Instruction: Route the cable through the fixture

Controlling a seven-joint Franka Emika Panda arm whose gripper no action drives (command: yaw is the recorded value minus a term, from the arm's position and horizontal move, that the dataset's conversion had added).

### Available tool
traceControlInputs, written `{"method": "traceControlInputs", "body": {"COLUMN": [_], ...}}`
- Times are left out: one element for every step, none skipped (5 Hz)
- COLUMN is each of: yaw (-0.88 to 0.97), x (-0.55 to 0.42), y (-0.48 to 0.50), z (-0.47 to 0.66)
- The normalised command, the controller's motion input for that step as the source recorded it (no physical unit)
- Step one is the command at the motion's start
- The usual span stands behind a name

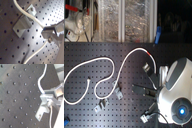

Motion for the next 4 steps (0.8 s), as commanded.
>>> {"method": "traceControlInputs", "body": {"yaw": [0.1, 0.0, 0.0, 0.0], "x": [0.004, 0.072, 0.0, 0.002], "y": [0.008, 0.069, 0.0, 0.001], "z": [0.14, 0.19, 0.02, 0.18]}}
